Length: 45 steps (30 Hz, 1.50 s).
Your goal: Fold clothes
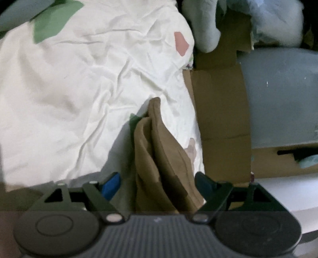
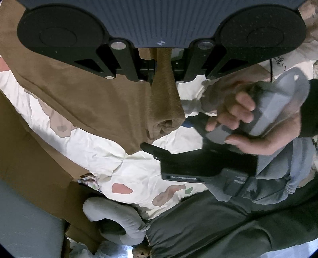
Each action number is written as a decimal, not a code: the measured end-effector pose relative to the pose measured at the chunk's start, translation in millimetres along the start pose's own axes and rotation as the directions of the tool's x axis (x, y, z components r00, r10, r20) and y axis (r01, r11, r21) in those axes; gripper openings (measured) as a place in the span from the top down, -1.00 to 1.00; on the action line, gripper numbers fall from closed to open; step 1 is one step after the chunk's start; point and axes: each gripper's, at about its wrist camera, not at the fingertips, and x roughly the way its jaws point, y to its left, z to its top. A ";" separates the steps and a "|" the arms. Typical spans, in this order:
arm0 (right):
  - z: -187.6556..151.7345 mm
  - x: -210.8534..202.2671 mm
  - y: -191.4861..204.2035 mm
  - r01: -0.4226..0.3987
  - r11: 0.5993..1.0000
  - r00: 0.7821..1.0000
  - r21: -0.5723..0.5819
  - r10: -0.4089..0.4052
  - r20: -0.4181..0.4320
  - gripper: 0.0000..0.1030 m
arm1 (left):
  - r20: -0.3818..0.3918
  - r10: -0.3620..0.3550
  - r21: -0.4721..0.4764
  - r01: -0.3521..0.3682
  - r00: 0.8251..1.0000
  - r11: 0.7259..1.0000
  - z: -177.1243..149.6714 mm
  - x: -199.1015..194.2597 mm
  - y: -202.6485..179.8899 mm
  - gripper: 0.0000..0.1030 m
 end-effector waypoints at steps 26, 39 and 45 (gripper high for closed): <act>-7.2 -38.4 -21.2 -0.133 0.991 0.991 0.024 0.132 0.039 0.91 | -0.069 0.021 0.177 -0.009 0.997 0.984 19.6 13.3 -66.2 0.81; -35.7 -103.5 -88.0 -0.155 0.972 0.985 0.178 0.138 0.106 0.91 | -0.105 -0.131 0.238 0.153 0.986 0.959 -29.9 21.8 -154.2 0.81; -65.2 -122.8 -116.8 -0.148 0.956 0.985 0.252 0.121 0.119 0.91 | -0.151 -0.137 0.269 0.174 0.979 0.947 -56.1 50.6 -187.4 0.81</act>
